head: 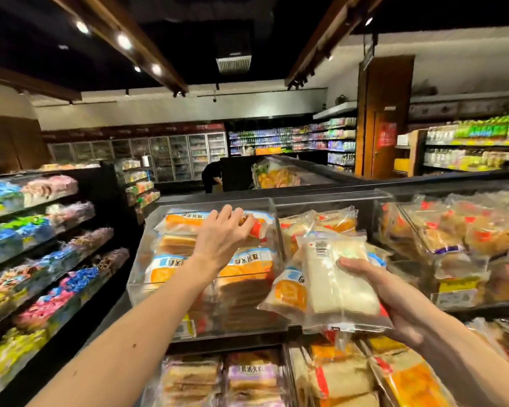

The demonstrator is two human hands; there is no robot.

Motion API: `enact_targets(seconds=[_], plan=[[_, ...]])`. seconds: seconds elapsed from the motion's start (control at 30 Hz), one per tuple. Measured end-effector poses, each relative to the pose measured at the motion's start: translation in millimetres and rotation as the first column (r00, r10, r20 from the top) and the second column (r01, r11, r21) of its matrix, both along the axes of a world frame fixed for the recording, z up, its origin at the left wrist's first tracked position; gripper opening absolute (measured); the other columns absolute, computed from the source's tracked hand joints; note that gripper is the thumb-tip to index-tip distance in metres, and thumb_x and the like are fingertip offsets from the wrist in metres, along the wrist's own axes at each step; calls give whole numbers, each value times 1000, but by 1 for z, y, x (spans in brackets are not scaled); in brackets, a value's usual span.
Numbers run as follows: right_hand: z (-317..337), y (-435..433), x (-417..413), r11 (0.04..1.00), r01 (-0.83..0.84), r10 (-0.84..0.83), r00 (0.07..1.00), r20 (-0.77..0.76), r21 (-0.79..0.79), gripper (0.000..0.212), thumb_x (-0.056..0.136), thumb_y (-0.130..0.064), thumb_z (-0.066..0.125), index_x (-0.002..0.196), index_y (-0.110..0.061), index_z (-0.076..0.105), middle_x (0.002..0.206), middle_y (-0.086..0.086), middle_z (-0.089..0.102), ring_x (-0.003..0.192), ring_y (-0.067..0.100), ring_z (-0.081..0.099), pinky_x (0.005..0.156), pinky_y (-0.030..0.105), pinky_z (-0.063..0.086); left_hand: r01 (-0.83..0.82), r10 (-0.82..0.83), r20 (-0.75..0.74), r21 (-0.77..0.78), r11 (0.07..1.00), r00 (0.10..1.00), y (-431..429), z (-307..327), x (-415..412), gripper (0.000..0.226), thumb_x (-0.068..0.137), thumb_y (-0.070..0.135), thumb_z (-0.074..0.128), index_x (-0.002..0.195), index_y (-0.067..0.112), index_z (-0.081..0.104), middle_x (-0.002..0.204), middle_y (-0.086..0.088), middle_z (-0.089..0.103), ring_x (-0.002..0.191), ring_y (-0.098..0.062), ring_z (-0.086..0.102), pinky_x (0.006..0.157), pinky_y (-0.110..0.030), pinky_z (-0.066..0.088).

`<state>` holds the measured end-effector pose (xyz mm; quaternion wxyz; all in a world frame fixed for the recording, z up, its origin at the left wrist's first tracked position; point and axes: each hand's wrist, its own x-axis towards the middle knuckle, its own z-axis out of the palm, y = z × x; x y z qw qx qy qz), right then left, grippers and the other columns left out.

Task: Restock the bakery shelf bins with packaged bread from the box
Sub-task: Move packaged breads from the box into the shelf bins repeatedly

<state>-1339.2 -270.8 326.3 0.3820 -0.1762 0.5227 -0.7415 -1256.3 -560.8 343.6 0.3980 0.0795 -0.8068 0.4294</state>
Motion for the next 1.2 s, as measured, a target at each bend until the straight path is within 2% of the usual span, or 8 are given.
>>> enact_targets(seconds=[0.13,0.3,0.5,0.73,0.83,1.0,1.1,1.2], plan=[[2,0,-19,1000,9,-9,1000,13,3,41,71,-19,72,108,-3,67,103,24,74,92,36,70,87,51,55,-62,62,3,115,991,998,-7,-7,-29,32,55,3,80,83,10,68,75,-9,58,66,-28,57,45,-31,40],[3,-6,-30,999,-40,42,996,75,-29,42,71,-17,70,110,-2,67,102,24,74,76,33,74,59,46,62,28,9,-64,558,829,998,-10,-7,-49,50,64,-1,83,109,5,63,93,-15,57,78,-34,58,48,-40,53],[6,-19,-27,996,-77,81,991,106,-44,44,73,-16,70,114,-4,64,100,23,74,73,33,75,54,44,61,57,-69,13,419,906,998,-20,-13,-50,35,89,43,60,94,11,72,96,-14,58,83,-31,56,63,-39,50],[1,-39,16,998,-11,16,996,84,-58,51,68,-18,72,116,-5,63,94,21,76,68,30,75,47,39,58,35,-120,76,685,727,990,-8,-1,-38,39,104,21,43,142,12,46,122,-13,49,109,-32,51,88,-41,43],[-5,-43,34,998,19,-14,997,79,-64,50,69,-20,71,116,-5,64,98,21,75,71,30,75,52,43,61,342,-301,-217,816,466,928,7,4,-2,28,101,21,51,126,13,61,110,-6,57,96,-24,56,85,-37,46],[-16,-53,56,987,78,-59,990,130,-144,59,63,-22,78,118,-4,65,101,20,75,73,29,75,54,43,61,146,-306,-309,878,-457,901,36,2,75,29,96,57,49,111,33,57,110,3,66,84,-9,64,75,-32,53],[-22,-63,69,980,59,-27,985,168,-188,108,20,-18,102,120,-3,64,104,21,74,78,32,75,54,44,60,-78,-350,-252,702,-708,902,43,-11,103,45,86,61,56,117,28,56,101,6,67,83,-8,59,78,-26,45],[-27,-74,80,982,3,33,982,184,-190,119,9,-13,101,121,-3,62,99,23,74,75,33,75,51,44,59,-60,-341,-413,561,-826,844,44,-27,116,48,80,34,73,119,11,57,85,-11,70,60,-21,61,49,-23,50]])
